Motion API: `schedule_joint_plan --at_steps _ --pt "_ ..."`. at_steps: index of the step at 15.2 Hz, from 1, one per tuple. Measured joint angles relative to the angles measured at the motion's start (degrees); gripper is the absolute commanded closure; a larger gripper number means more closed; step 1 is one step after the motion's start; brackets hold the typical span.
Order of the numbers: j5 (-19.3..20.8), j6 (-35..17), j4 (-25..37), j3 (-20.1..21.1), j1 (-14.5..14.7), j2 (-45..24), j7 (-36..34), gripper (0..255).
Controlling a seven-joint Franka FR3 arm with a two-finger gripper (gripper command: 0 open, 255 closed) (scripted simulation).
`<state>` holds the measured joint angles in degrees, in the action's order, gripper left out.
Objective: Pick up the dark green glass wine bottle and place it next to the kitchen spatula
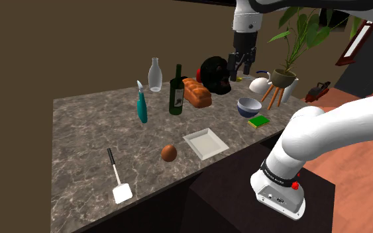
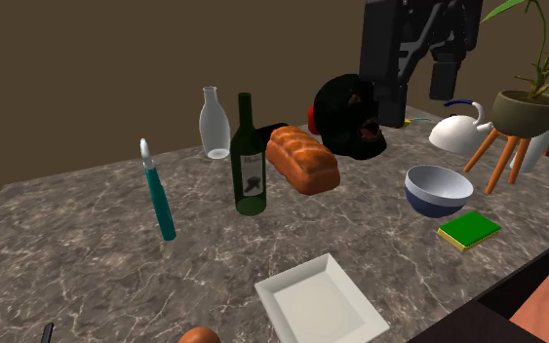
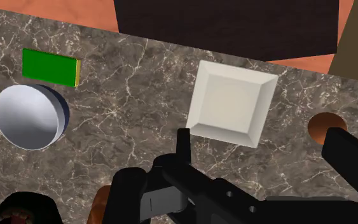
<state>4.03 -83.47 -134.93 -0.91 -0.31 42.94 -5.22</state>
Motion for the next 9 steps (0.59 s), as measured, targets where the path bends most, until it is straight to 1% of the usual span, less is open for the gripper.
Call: schedule_joint_plan --at_steps 1,3,7,9 --pt "0.0 0.0 0.0 0.0 0.0 0.0 0.0 0" --pt "0.0 -2.1 0.4 -0.2 -0.1 -1.9 0.0 0" --pt "0.3 -8.3 2.6 -1.4 -0.4 -8.6 0.4 0" --pt "0.3 -10.9 5.2 -2.1 -0.6 -12.8 0.9 0"
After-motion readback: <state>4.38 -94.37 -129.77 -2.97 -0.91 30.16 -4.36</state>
